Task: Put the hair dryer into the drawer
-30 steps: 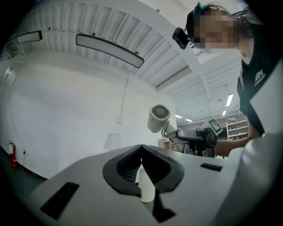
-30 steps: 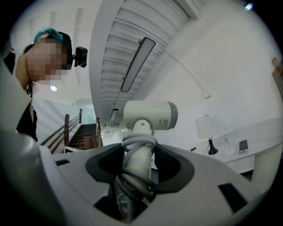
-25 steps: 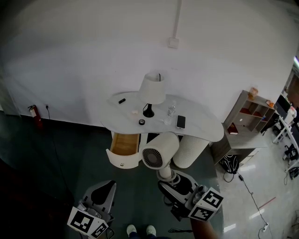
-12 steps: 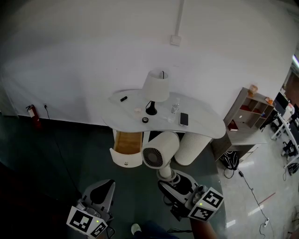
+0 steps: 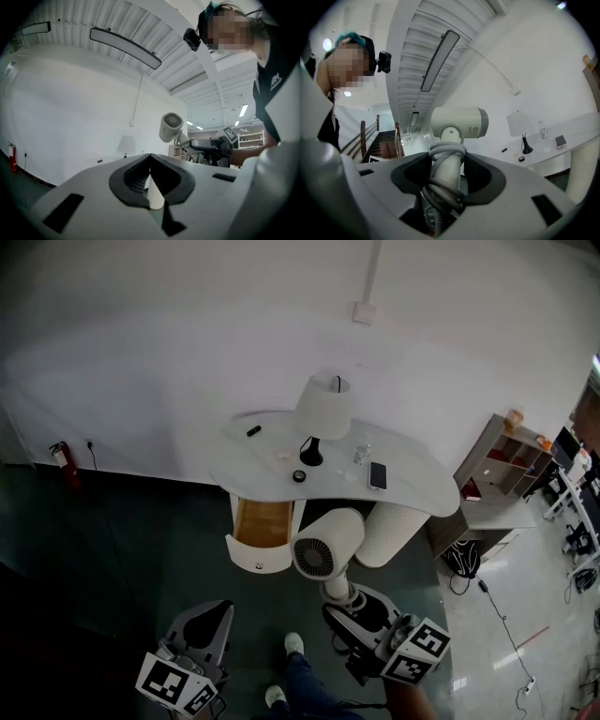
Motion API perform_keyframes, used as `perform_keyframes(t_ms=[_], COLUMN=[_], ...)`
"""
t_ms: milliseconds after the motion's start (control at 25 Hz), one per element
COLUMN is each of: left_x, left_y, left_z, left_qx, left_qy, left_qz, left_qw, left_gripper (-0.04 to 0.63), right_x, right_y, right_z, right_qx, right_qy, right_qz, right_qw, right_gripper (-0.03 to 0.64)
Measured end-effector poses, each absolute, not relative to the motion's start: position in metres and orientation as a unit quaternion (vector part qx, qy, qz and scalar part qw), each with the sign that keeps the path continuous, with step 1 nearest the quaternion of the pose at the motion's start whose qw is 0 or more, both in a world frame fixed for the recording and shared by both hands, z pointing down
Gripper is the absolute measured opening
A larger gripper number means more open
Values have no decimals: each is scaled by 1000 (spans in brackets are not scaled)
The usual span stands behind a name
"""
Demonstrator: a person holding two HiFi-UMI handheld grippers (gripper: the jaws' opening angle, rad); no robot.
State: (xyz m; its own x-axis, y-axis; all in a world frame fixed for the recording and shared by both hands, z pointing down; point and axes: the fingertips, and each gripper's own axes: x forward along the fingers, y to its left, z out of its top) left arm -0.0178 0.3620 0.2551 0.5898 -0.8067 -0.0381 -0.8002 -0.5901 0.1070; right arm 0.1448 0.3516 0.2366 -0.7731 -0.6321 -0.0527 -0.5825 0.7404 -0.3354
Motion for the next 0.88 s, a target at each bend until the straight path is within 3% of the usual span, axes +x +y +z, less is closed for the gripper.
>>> perform_keyframes(t_ms=[880], left_x=[-15], left_y=[205], left_z=[249], left_qx=[864], left_qy=[-502], left_qz=[-27], left_qw=[41], left_gripper=[15], right_x=[149], right_y=[183], right_z=[244], right_qx=[-280], right_qy=[943], right_qz=[-171], right_qw=[57], right_gripper=[229])
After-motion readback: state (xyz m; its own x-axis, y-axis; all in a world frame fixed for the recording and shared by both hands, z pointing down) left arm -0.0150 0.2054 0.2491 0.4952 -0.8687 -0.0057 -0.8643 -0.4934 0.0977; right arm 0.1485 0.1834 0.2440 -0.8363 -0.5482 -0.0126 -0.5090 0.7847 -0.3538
